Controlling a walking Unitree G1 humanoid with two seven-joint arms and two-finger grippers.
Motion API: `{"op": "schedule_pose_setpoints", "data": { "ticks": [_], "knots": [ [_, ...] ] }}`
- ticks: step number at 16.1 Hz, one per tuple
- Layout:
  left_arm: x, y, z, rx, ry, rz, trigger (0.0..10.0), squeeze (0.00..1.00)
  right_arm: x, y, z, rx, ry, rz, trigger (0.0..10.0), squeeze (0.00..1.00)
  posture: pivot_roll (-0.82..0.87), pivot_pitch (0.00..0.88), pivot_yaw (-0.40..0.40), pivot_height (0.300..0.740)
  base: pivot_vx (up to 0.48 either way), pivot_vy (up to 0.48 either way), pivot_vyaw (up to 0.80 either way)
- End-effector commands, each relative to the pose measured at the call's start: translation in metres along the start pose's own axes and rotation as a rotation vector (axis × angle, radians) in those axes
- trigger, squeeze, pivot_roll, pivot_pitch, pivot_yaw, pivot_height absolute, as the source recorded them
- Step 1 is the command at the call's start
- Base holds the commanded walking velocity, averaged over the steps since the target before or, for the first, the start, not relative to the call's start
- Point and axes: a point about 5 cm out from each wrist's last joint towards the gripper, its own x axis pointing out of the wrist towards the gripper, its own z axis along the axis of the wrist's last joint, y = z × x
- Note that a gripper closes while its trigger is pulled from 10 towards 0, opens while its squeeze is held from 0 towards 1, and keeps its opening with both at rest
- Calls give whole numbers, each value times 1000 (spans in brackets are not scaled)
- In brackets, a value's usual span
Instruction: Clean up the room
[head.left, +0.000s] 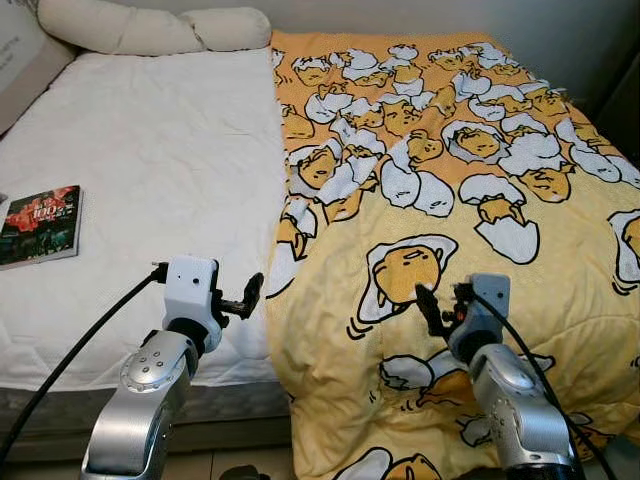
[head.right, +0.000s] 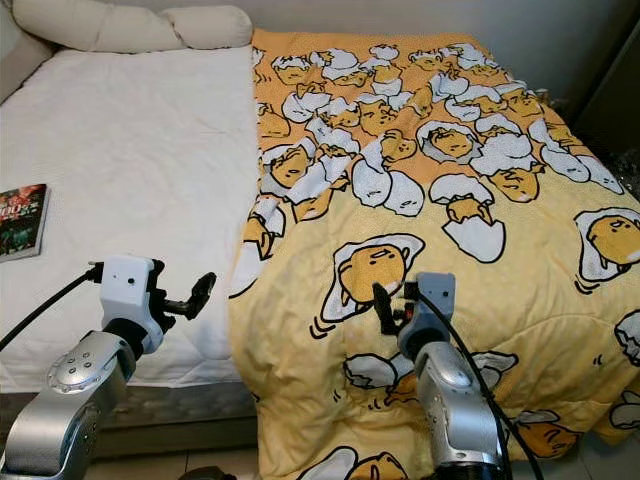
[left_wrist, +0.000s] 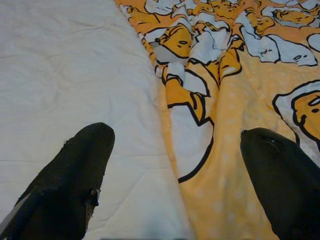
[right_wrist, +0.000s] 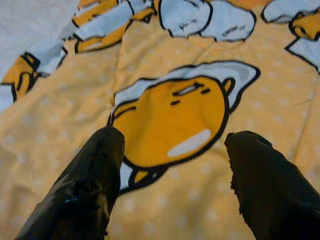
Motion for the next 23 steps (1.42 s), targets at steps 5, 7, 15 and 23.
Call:
{"op": "schedule_pose_setpoints", "data": {
  "ticks": [5, 7, 15, 23],
  "knots": [
    [1, 5, 2, 37, -7, 14, 10000, 294, 1, 3, 5, -35, 6, -12, 10000, 0, 7, 0, -23, 740, -248, 0, 0],
    [1, 3, 2, 41, -18, 2, 10000, 294, 0, 2, 5, -37, 7, -24, 10000, 0, 5, 0, -20, 740, 0, 0, 0],
    [0, -3, 3, 56, -23, -33, 10000, 302, -1, -4, 2, -72, 44, -76, 10000, 0, 8, 0, -21, 740, 0, 0, 0],
    [0, 3, 7, 73, -67, 35, 10000, 314, 0, 3, 22, -76, -92, -36, 10000, 0, 23, 0, -47, 740, 0, -181, 0]
  ]
}}
